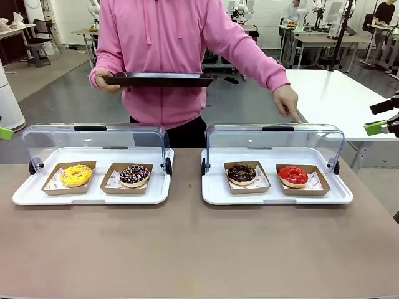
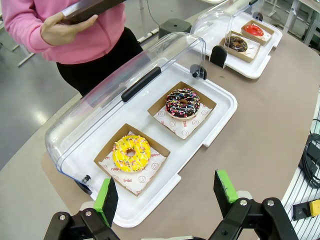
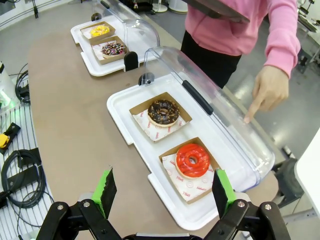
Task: Provide the desired donut to the person.
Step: Pick up and lift the Paper togo box containing the Donut pointed at by the person.
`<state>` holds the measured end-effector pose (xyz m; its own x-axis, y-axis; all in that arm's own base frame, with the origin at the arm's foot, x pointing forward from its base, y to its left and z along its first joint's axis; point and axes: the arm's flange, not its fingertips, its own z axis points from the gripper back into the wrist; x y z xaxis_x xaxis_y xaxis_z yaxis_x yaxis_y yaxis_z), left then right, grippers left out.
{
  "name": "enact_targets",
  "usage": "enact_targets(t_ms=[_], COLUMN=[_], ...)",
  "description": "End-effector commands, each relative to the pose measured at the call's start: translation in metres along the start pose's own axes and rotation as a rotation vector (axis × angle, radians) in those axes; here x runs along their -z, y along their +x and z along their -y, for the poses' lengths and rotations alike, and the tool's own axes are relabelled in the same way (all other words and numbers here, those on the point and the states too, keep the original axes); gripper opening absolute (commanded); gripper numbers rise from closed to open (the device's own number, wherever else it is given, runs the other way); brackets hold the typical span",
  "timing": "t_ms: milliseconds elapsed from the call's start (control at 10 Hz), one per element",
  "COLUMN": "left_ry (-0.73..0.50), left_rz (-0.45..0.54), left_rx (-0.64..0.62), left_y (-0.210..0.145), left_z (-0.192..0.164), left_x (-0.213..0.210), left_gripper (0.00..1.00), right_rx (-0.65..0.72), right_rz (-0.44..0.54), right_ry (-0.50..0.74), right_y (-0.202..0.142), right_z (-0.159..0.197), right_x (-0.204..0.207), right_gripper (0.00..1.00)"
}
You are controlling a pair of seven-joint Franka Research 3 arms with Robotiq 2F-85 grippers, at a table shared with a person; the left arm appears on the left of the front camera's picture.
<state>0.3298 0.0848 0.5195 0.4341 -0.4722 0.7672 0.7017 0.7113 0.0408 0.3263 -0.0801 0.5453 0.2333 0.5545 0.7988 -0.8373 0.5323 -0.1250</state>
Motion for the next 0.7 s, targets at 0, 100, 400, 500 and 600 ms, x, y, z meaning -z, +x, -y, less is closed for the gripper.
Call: enact_targets(t_ms=[0, 100, 400, 500, 600], left_ry=[-0.001, -0.001, -0.001, -0.001, -0.001], left_rz=[0.009, 0.009, 0.009, 0.009, 0.009], left_rx=[-0.01, -0.01, -0.01, -0.01, -0.01], left_y=[-0.001, -0.001, -0.001, -0.001, -0.001], left_z=[-0.0011, -0.0011, -0.0011, -0.0011, -0.0011], left_x=[-0.001, -0.001, -0.001, -0.001, -0.001], left_gripper=[1.0, 1.0, 1.0, 1.0, 1.0], right_rx=[-0.002, -0.002, -0.002, -0.002, -0.002], right_rz=[0.013, 0.013, 0.013, 0.013, 0.013], right_ry=[0.01, 0.01, 0.01, 0.01, 0.01], right_y=[-0.0011, -0.0011, -0.0011, -0.0011, -0.0011], right_z=[0.0016, 0.0016, 0.0016, 0.0016, 0.0016], right_x=[0.0013, 0.0013, 0.0013, 0.0013, 0.0013], right_gripper=[1.0, 1.0, 1.0, 1.0, 1.0])
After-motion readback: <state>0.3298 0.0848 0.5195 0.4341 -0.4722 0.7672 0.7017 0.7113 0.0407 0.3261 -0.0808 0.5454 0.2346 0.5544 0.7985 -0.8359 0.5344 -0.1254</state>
